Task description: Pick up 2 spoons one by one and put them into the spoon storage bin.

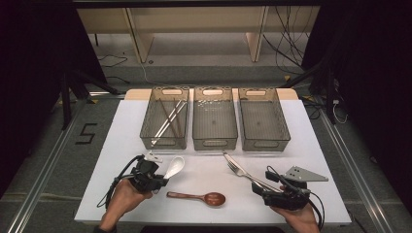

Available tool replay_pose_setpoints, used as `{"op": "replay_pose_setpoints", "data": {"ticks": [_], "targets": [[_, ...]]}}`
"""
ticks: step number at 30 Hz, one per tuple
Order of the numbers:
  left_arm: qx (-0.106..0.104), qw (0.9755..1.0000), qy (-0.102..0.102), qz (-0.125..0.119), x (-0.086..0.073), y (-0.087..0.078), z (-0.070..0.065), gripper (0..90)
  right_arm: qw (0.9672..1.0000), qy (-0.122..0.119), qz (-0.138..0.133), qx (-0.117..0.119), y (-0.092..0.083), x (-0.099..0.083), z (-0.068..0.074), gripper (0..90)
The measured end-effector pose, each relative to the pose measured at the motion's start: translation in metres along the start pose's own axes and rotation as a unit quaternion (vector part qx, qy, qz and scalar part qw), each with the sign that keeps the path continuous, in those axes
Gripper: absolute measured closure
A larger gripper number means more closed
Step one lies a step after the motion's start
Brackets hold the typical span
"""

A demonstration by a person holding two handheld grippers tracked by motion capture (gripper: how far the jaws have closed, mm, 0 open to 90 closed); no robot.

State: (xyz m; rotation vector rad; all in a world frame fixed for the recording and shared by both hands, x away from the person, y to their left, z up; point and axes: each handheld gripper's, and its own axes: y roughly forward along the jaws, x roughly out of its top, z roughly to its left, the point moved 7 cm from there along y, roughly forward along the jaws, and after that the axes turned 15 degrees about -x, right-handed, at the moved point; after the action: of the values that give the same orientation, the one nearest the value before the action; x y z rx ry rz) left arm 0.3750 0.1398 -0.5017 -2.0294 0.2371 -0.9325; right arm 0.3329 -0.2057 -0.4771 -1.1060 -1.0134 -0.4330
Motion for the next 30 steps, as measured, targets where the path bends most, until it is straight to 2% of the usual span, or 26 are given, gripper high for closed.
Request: {"op": "replay_pose_setpoints", "data": {"ticks": [7,13,19,30], "targets": [[-0.004,0.9996,0.015,-0.025,0.022,-0.006,-0.004,76.3,1.0,0.002,-0.003,0.001,-0.001,0.001,-0.001,28.1],[-0.011,0.9986,0.019,-0.048,0.04,-0.008,-0.005,76.3,1.0,0.003,-0.004,0.001,-0.001,0.001,-0.001,28.0],[-0.023,0.9971,0.021,-0.069,0.06,-0.01,-0.004,76.3,1.0,0.002,-0.003,0.002,-0.001,0.001,0.0,28.1],[-0.028,0.9938,0.037,-0.101,0.101,-0.011,-0.009,76.3,1.0,0.004,-0.006,0.002,-0.002,0.001,0.0,28.0]]}}
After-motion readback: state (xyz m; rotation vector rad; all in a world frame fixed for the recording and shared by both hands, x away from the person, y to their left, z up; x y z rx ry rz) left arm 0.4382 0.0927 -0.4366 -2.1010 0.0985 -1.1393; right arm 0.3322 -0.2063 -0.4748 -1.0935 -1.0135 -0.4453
